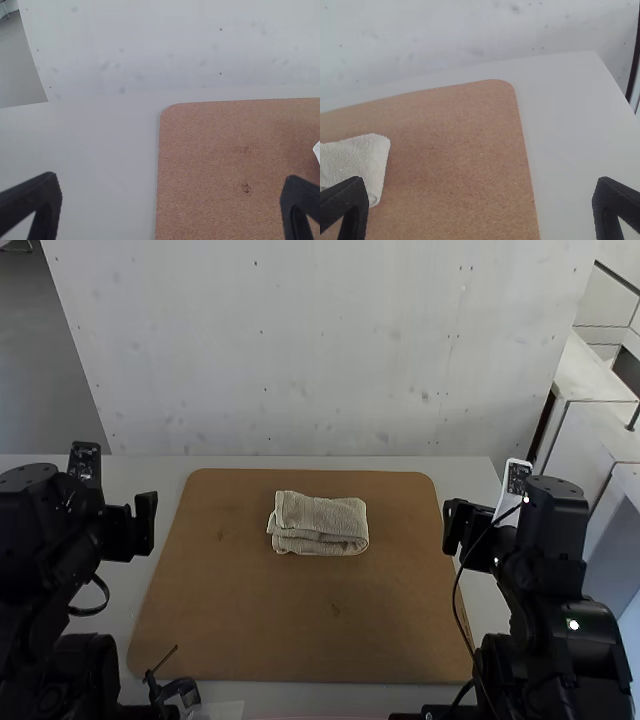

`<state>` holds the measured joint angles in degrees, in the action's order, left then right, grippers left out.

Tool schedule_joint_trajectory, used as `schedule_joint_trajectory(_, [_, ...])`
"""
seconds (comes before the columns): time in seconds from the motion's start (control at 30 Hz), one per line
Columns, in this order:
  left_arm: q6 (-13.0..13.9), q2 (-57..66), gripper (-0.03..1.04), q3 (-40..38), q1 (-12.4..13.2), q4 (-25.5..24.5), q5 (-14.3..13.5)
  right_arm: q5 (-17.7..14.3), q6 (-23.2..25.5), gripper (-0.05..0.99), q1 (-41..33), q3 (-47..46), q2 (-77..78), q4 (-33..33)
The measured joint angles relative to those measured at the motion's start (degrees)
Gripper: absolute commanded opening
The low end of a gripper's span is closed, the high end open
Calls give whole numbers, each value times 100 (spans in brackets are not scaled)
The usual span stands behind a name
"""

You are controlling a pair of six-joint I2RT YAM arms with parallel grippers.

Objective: Fold the towel.

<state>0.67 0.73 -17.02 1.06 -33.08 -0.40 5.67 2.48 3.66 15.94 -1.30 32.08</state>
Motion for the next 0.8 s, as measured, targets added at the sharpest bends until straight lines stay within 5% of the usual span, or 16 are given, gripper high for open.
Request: schedule_joint_trajectory(0.8, [0, 0, 98, -2, 0, -2, 0, -2, -63, 96, 0, 0, 0, 0])
